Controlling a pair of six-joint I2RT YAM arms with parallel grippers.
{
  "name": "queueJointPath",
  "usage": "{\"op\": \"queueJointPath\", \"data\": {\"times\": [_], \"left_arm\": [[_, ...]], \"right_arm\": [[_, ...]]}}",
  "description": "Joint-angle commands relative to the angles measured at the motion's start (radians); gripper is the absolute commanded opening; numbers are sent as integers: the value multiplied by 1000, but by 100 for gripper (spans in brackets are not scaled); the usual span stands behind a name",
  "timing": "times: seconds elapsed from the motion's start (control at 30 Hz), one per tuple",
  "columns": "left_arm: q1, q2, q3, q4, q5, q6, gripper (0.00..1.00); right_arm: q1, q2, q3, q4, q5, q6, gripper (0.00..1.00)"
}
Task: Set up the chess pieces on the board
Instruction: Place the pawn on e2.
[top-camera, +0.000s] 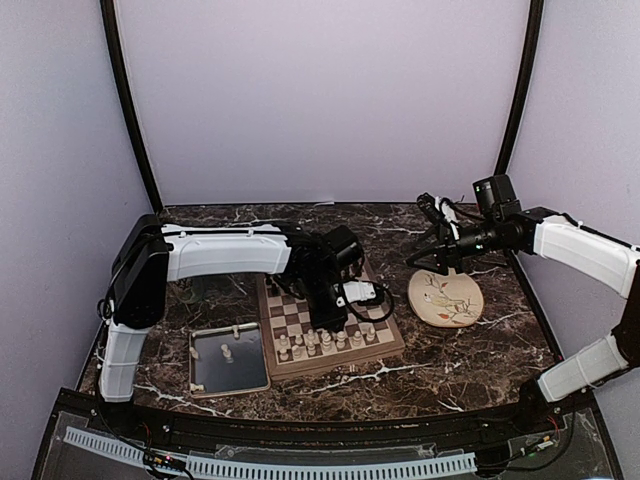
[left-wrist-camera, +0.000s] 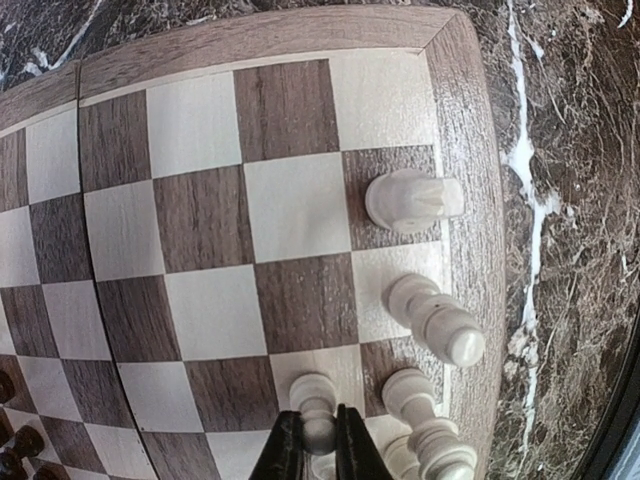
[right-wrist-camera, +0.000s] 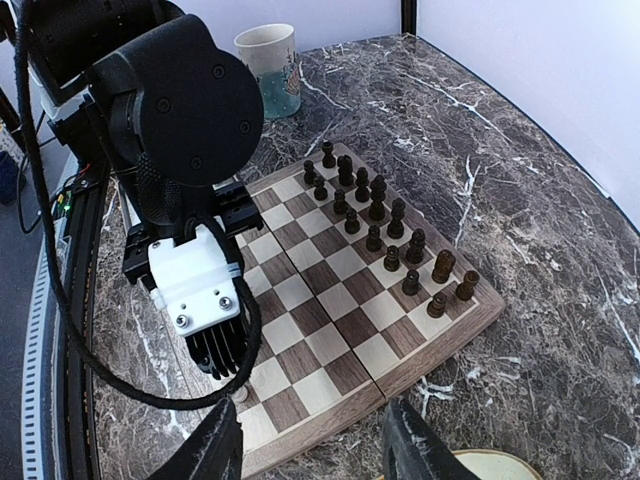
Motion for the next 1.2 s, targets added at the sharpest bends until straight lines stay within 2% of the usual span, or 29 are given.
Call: {"op": "queueJointPath", "data": {"times": [0.0, 0.33, 0.53, 0.7, 0.93, 1.17], "left_arm": [[-4, -3, 25, -36, 3, 16, 11], [-7, -1, 29, -29, 10, 18, 20], [-7, -3, 41, -37, 8, 17, 22], [-6, -29, 69, -45, -32, -1, 27], [30, -182, 54, -98, -100, -57, 36], [95, -484, -228, -95, -245, -298, 40]], "right_arm": [[-8, 8, -12, 16, -10, -9, 48], [-7, 15, -11, 15, -7, -11, 48], [-7, 15, -11, 12, -8, -14, 48], [-7, 15, -10, 10, -10, -13, 48], [-8, 7, -7, -8, -41, -30, 48], [-8, 9, -1, -11, -42, -30, 49]]}}
